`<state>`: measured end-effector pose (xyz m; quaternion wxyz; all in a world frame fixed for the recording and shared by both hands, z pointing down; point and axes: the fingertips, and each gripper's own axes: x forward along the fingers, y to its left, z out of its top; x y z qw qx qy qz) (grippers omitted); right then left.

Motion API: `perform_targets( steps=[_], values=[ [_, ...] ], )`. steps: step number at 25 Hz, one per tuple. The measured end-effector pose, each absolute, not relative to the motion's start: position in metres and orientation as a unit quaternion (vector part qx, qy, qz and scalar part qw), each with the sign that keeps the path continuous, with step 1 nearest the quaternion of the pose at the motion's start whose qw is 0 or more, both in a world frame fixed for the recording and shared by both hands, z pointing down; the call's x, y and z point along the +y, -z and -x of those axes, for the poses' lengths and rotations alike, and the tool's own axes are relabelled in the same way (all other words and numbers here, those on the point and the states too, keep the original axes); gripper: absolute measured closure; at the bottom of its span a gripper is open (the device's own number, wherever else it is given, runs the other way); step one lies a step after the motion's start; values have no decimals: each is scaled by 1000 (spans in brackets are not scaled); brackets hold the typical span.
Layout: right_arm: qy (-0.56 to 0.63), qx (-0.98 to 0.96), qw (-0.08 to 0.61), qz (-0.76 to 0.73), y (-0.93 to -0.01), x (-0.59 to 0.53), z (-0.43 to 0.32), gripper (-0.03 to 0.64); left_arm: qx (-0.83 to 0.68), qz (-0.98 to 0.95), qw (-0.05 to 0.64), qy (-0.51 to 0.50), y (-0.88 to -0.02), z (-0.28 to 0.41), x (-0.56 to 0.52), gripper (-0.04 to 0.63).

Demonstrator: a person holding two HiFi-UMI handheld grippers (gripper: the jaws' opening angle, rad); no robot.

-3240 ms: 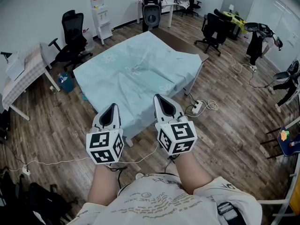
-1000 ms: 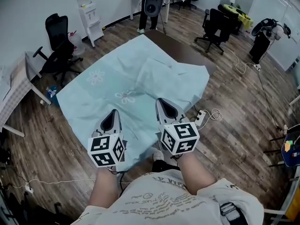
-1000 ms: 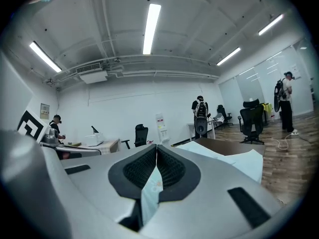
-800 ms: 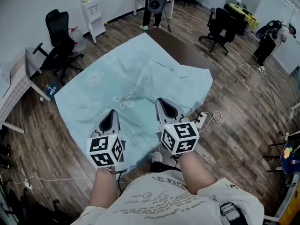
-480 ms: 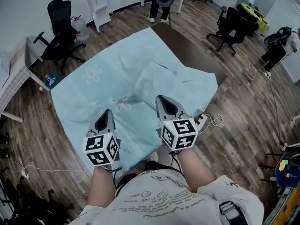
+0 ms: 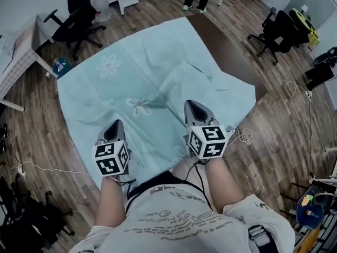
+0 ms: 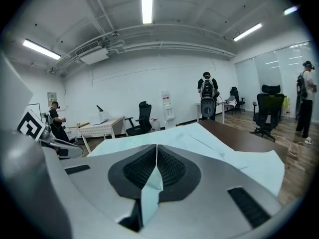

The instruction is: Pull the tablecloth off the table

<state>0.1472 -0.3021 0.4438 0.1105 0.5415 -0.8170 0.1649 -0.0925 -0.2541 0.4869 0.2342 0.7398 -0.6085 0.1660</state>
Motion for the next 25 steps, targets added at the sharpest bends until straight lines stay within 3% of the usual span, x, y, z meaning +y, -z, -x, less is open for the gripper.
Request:
perform_targets(
  steps=[4, 5, 7, 13, 17, 25],
  values=[
    [-174, -814, 131, -539, -469, -318, -150, 598, -623, -723, 239, -182, -512, 112, -272, 578],
    [-177, -814, 137, -537, -475, -322, -151, 590, -622, -722, 242, -182, -517, 116, -277, 552],
    [-184, -815, 153, -527, -489, -328, -153, 504, -616, -723, 251, -187, -528, 120, -284, 420],
    [-185, -802, 219, -524, -532, -352, -177, 388, -609, -712, 268, -224, -564, 133, -302, 320],
    [-213, -782, 241, -534, -565, -366, -196, 347, -611, -696, 283, -250, -594, 147, -310, 302],
    [-228, -746, 292, -553, -612, -388, -219, 341, -620, -659, 317, -283, -646, 179, -323, 287]
  ],
)
